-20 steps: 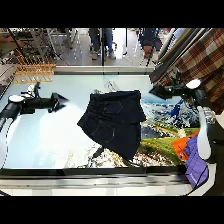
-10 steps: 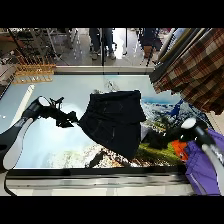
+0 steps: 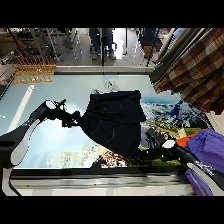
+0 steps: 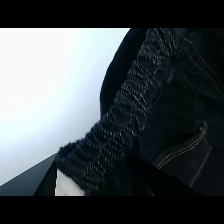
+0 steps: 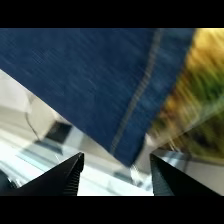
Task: Fold the clothes and pants, and hang the long-sleeved shirts on hangers.
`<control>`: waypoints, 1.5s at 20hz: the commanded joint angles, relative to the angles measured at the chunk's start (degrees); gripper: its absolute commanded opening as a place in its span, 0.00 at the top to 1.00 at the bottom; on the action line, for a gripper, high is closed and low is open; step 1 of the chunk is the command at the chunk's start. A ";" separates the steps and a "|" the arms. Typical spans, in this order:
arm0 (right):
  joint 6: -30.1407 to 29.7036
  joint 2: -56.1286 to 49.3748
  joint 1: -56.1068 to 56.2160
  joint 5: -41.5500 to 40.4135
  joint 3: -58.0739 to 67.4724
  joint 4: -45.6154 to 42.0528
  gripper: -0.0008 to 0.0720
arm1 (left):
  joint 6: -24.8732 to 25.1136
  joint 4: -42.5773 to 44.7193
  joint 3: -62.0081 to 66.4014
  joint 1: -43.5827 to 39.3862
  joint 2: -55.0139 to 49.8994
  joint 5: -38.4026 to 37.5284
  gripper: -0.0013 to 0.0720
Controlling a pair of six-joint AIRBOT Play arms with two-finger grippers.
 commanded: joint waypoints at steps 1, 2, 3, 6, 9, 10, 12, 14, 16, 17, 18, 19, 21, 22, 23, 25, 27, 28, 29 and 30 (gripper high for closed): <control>-3.91 -1.40 1.14 -7.02 0.04 5.75 0.45 | 0.59 -2.54 0.00 -0.59 -1.16 2.36 0.39; -4.13 -1.40 1.16 -7.06 0.70 6.08 0.60 | 0.59 -2.54 0.00 -0.61 -1.46 2.62 0.52; -4.17 -1.40 1.16 -6.88 1.49 6.25 0.74 | 0.59 -2.54 0.00 -0.59 -1.57 3.04 0.68; -6.05 0.33 1.14 -6.34 3.63 5.75 0.95 | 1.81 -3.74 0.00 -0.24 -0.74 1.64 0.95; -6.64 8.17 -0.24 -0.83 8.41 -0.74 0.95 | 10.03 -10.54 0.59 1.88 4.55 -4.68 0.95; -6.60 12.35 -1.46 3.37 11.41 -4.24 0.95 | 11.37 -11.61 1.70 2.64 7.26 -7.34 0.95; -4.92 21.73 -4.59 12.90 19.02 -10.73 0.95 | 12.13 -12.37 6.99 4.00 13.44 -15.85 0.95; -3.23 31.87 -8.04 22.03 29.86 -16.83 0.95 | 12.66 -12.74 14.91 4.68 19.87 -24.26 0.95; -1.99 39.52 -10.12 26.77 42.51 -20.28 0.95 | 12.68 -15.17 22.49 5.51 26.45 -27.50 0.95; -1.70 41.81 -10.32 27.50 49.31 -20.59 0.95 | 12.68 -17.73 25.57 6.03 29.70 -27.26 0.95; -1.60 42.73 -10.32 27.58 55.49 -20.63 0.95 | 12.68 -20.00 28.04 6.54 32.35 -26.49 0.95; -1.57 42.75 -10.32 27.52 61.86 -21.00 0.95 | 12.70 -22.03 30.10 7.17 35.01 -25.51 0.95; -1.60 40.33 -10.32 27.30 71.89 -23.58 0.95 | 13.92 -22.58 30.88 7.76 39.67 -21.38 0.95; -1.70 38.14 -10.32 27.28 75.71 -25.53 0.95 | 14.86 -21.35 30.88 7.76 41.22 -18.71 0.95; -1.70 35.56 -10.32 27.19 78.05 -27.58 0.95 | 14.82 -19.74 30.84 7.74 41.72 -16.57 0.95; -1.73 28.72 -10.32 27.67 78.29 -30.21 0.95 | 14.73 -18.01 28.35 7.37 40.57 -15.23 0.95; -1.92 19.26 -10.27 27.78 74.31 -30.18 0.95 | 13.53 -16.87 21.49 5.57 37.29 -15.23 0.95; -2.03 13.57 -10.27 27.06 70.84 -30.03 0.95 | 13.55 -16.72 17.31 4.17 34.93 -14.64 0.95; -2.03 8.04 -10.27 25.49 67.21 -29.70 0.95 | 13.55 -15.74 12.74 2.69 31.69 -12.57 0.95; -2.16 1.88 -10.27 22.67 63.21 -29.05 0.95 | 13.53 -14.16 8.59 1.27 27.80 -8.55 0.95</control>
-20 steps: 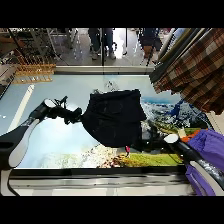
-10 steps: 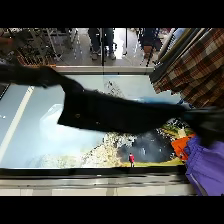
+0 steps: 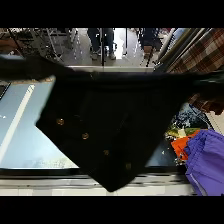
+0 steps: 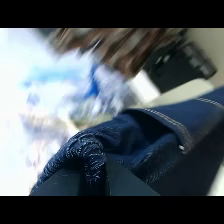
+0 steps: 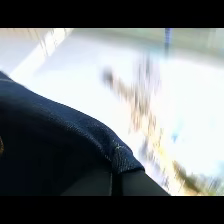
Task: Fold the clothes and pants, and hang the long-sleeved shirts on hangers.
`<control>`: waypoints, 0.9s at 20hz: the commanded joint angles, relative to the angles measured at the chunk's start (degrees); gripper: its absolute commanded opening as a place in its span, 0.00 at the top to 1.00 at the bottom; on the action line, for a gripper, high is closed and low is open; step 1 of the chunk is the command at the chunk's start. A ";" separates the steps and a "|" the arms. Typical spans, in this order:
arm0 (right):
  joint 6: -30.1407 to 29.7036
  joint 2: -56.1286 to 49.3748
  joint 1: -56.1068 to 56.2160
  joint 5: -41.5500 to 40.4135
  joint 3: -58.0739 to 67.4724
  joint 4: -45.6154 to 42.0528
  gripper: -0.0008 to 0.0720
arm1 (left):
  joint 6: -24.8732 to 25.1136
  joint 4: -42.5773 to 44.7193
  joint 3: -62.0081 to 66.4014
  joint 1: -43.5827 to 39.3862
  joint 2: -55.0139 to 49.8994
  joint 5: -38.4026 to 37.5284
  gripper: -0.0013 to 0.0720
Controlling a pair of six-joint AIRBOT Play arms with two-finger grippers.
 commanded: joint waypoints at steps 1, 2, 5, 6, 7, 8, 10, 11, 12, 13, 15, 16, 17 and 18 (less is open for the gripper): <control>-0.22 -18.99 -0.04 -7.02 -9.07 -0.24 0.95 | -0.37 3.28 -12.44 -4.02 -10.56 11.34 0.95; -0.22 -25.03 -0.04 -11.30 -10.99 -0.26 0.95 | -1.11 3.19 -14.36 -4.63 -16.11 18.12 0.95; 0.44 -36.85 -0.04 -19.04 -11.34 3.45 0.95 | -6.16 -7.52 -12.41 -4.37 -32.22 29.00 0.95; 0.33 -37.81 -0.02 -19.47 -11.34 5.33 0.95 | -5.16 -13.44 -10.84 -3.74 -35.80 28.74 0.95; -0.20 -37.42 0.09 -18.40 -11.28 6.27 0.95 | -4.00 -17.44 -9.05 -3.26 -38.47 27.80 0.95; -0.63 -36.44 0.39 -15.69 -10.91 6.21 0.95 | -4.04 -18.91 -7.63 -2.36 -39.76 25.99 0.95; -1.79 -32.87 1.66 -6.12 -10.91 7.30 0.95 | -4.07 -18.93 -7.15 0.04 -39.58 20.55 0.95; -2.34 -30.56 3.37 -1.18 -11.76 8.26 0.95 | -4.11 -18.67 -7.15 1.49 -39.45 16.55 0.95; -2.80 -28.20 5.73 1.75 -13.46 9.38 0.95 | -4.33 -18.25 -7.17 2.93 -39.50 12.61 0.95; -2.80 -25.59 9.03 2.95 -16.28 10.80 0.95 | -5.03 -16.85 -7.17 4.44 -39.52 9.09 0.95; -2.78 -21.09 16.96 1.42 -23.91 13.22 0.95 | -7.56 -12.90 -7.17 6.95 -39.52 4.31 0.95; -2.58 -19.69 21.20 -0.63 -28.04 14.08 0.95 | -8.22 -10.78 -7.17 7.91 -39.52 2.80 0.95; -2.14 -18.99 25.83 -3.82 -32.46 14.71 0.95 | -8.87 -8.28 -7.17 8.66 -39.54 1.81 0.95; -0.46 -19.10 30.05 -7.89 -36.26 14.82 0.95 | -8.90 -5.73 -7.17 9.16 -39.54 1.09 0.95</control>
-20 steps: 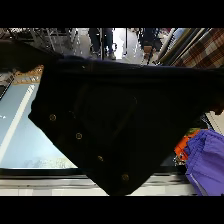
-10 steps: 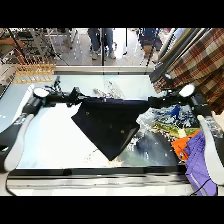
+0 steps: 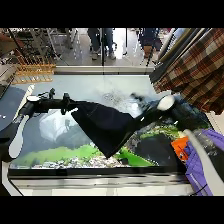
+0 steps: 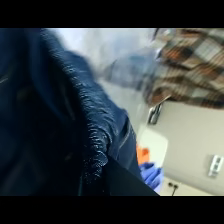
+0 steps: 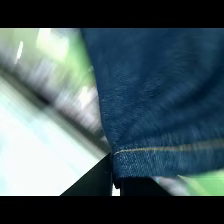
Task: Fold the clothes and pants, and hang the long-sleeved shirts on hangers.
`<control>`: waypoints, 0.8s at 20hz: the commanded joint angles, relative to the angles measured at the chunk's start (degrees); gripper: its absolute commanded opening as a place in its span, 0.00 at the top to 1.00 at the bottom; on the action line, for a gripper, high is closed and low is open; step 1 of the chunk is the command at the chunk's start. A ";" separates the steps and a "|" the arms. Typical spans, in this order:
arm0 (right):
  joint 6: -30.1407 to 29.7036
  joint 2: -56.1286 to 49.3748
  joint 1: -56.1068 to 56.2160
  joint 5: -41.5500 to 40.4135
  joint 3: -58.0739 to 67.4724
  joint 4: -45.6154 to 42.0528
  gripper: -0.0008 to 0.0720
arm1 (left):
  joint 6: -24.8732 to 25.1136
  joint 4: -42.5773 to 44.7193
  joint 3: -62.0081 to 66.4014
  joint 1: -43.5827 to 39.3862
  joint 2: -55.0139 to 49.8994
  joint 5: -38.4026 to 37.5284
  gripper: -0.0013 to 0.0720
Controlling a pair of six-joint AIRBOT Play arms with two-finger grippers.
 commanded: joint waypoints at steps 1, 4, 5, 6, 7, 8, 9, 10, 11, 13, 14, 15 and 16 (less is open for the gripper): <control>2.62 2.36 14.62 -10.93 -13.35 2.73 0.95 | -1.92 8.44 0.11 2.60 -0.31 -6.43 0.95; 4.55 -0.50 23.41 -22.40 -19.80 3.78 0.95 | -2.29 15.34 0.11 2.47 -0.31 -6.93 0.95; 4.66 -1.53 24.46 -24.70 -20.02 3.76 0.93 | -2.29 16.06 0.11 2.36 -0.31 -6.49 0.93; 4.61 -1.73 24.06 -25.86 -19.74 3.61 0.67 | -2.29 16.13 0.11 2.36 -0.26 -6.43 0.74; 4.35 -0.83 22.38 -25.79 -19.34 3.41 0.33 | -2.29 16.15 0.11 2.38 -0.22 -6.67 0.51; 4.31 1.09 20.00 -25.77 -19.32 2.62 0.30 | -2.21 15.87 0.11 2.75 -0.11 -7.45 0.46; 4.92 3.72 16.94 -25.14 -19.41 0.92 0.29 | -1.46 15.10 0.13 3.34 0.17 -8.33 0.46; 6.71 7.21 13.00 -24.68 -20.41 -0.57 0.27 | 0.09 13.73 0.13 4.17 0.81 -9.57 0.46; 8.85 11.06 8.81 -24.48 -22.80 -1.29 0.26 | 1.97 12.13 0.13 5.11 1.77 -10.54 0.48; 13.31 17.66 2.08 -24.85 -30.91 0.81 0.14 | 4.72 10.03 0.11 6.78 5.05 -11.82 0.48; 14.16 19.54 0.42 -25.27 -35.43 3.87 0.10 | 6.01 10.25 0.11 6.97 7.37 -11.82 0.48; 13.97 20.44 0.15 -27.56 -40.17 8.52 0.09 | 7.56 10.21 0.11 6.91 9.51 -11.69 0.50; 12.13 20.24 0.85 -31.12 -43.80 13.66 0.06 | 9.38 10.38 0.11 6.12 11.69 -11.39 0.61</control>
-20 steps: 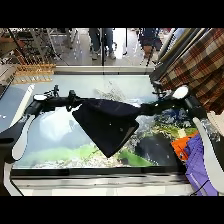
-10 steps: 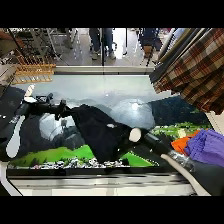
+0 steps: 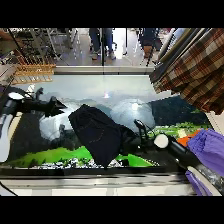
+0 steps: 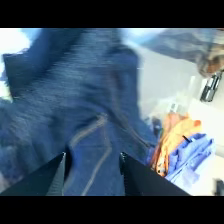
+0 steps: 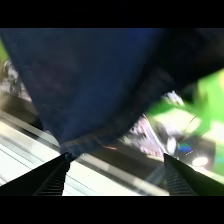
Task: Fold the clothes and pants, and hang the long-sleeved shirts on hangers.
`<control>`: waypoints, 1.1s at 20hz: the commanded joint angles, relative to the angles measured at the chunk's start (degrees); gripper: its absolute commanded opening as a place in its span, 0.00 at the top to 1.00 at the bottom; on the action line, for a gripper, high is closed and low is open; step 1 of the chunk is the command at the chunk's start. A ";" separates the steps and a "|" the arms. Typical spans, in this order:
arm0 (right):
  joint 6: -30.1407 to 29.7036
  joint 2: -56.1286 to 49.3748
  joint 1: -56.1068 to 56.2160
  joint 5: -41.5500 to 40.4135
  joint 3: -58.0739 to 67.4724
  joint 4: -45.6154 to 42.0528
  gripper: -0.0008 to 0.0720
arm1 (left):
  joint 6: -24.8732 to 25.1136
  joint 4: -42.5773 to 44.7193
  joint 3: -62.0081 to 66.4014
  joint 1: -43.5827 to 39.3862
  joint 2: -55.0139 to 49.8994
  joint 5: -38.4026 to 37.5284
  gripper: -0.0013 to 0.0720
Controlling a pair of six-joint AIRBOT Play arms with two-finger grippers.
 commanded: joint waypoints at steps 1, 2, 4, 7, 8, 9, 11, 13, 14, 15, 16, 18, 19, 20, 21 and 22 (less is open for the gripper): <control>-2.43 3.15 -2.29 -10.51 -12.57 15.30 0.03 | 7.26 -0.37 0.02 -1.05 6.64 -0.39 0.73; -5.92 1.95 -1.57 -14.71 -14.01 20.79 0.03 | 9.44 -0.11 0.02 -2.32 7.96 -0.04 0.75; -13.86 -2.27 -1.01 -18.47 -13.75 30.56 0.03 | 11.80 -0.17 0.02 -5.11 9.25 0.02 0.75; -26.10 -10.05 -0.98 -17.86 -10.43 44.13 0.02 | 11.82 -0.13 0.00 -8.83 8.94 -0.04 0.75; -27.98 -12.39 -0.81 -17.86 -8.98 46.80 0.02 | 11.82 -0.13 0.00 -9.75 8.94 -0.04 0.75; -29.75 -14.73 -0.33 -17.62 -7.02 48.33 0.02 | 11.82 -0.13 0.00 -10.64 8.94 -0.04 0.75; -29.81 -18.99 1.27 -17.90 -2.60 49.46 0.07 | 11.82 -0.13 0.00 -12.04 8.94 -0.04 0.75; -28.98 -22.97 2.89 -18.29 2.21 49.51 0.41 | 11.80 -0.13 0.00 -13.27 8.92 -0.02 0.77; -28.83 -24.09 2.93 -17.94 4.31 48.89 0.76 | 11.87 -0.11 0.00 -13.94 8.83 -0.02 0.88; -28.44 -23.91 2.56 -17.86 5.97 46.53 0.94 | 12.79 0.55 0.00 -14.69 8.68 0.02 0.94; -25.97 -22.53 1.51 -17.18 7.10 41.18 0.95 | 13.29 3.21 -0.02 -15.72 8.39 0.28 0.95; -13.25 -17.42 -2.12 -14.82 7.98 20.79 0.95 | 13.20 12.83 -0.04 -18.21 7.15 0.90 0.95; -3.91 -13.86 -4.96 -11.02 8.17 6.08 0.95 | 13.11 17.29 -0.04 -19.63 5.97 0.85 0.95; 4.74 -10.27 -8.24 -5.09 8.26 -7.61 0.95 | 12.74 19.93 -0.04 -20.92 4.59 0.81 0.95; 9.31 -7.15 -11.39 0.33 8.28 -16.63 0.95 | 12.79 20.76 -0.04 -22.29 2.82 0.85 0.95; 9.77 -4.20 -14.86 5.70 8.37 -21.22 0.95 | 12.81 20.22 -0.04 -23.61 0.98 1.14 0.95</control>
